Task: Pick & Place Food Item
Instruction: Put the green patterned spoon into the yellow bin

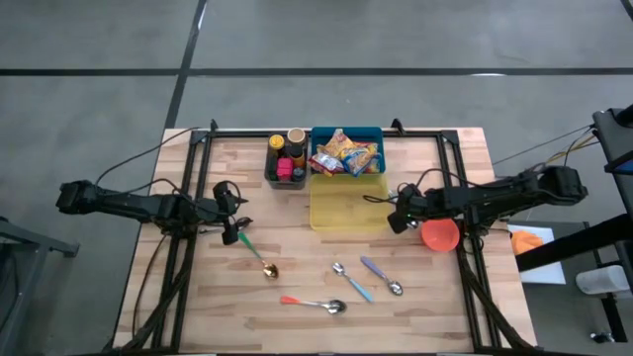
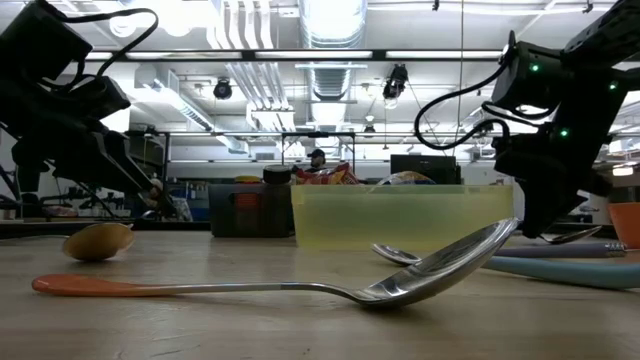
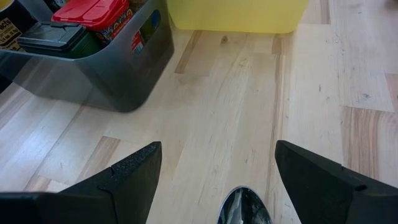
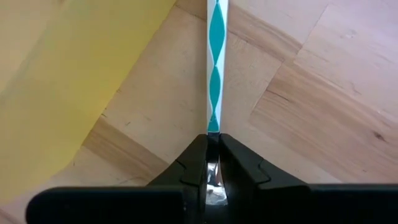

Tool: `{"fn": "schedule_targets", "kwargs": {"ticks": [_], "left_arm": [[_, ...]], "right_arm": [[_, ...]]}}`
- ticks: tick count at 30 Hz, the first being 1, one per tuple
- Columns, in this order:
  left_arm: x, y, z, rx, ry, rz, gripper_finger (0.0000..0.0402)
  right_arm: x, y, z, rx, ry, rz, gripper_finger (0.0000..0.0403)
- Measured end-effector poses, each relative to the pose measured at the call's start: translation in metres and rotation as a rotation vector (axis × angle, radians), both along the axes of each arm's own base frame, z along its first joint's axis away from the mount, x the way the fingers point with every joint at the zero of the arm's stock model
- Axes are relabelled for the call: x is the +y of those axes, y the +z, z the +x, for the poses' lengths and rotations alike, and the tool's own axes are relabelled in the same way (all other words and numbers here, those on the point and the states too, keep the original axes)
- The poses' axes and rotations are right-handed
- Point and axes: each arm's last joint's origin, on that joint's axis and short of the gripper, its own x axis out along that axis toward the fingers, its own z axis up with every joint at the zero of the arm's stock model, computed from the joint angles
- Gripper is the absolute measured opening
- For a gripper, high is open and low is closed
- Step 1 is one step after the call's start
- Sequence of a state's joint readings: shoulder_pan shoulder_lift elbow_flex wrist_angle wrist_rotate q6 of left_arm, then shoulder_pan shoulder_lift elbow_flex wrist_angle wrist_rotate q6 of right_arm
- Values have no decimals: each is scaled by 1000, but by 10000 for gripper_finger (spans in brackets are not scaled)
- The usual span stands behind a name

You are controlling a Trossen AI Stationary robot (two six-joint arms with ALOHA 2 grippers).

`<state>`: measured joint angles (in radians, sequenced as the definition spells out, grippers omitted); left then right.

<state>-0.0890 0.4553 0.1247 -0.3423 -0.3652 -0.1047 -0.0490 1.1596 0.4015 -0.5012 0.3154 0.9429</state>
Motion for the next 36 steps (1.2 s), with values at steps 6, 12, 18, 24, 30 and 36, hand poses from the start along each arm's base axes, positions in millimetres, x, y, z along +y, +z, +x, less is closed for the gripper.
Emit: {"fn": "schedule_targets", "kwargs": {"ticks": [6,12,18,24,30,36], "left_arm": [[0,0,0,0,0,0,317],[0,0,0,0,0,0,317],[0,0,0,0,0,0,317],[0,0,0,0,0,0,317],[0,0,0,0,0,0,317],[0,0,0,0,0,0,317]], "right_arm": [[-1,6,-5,-27,-49,-18,36],[-1,15,-9,-77,-58,-41,36],[-2,27,-19,-137,-112,-81,36],[-3,40,-26,-242,-145,-122,36],[-3,50,-33,-319,-134,-128,36],[-2,52,-36,-332,-128,-118,36]]}}
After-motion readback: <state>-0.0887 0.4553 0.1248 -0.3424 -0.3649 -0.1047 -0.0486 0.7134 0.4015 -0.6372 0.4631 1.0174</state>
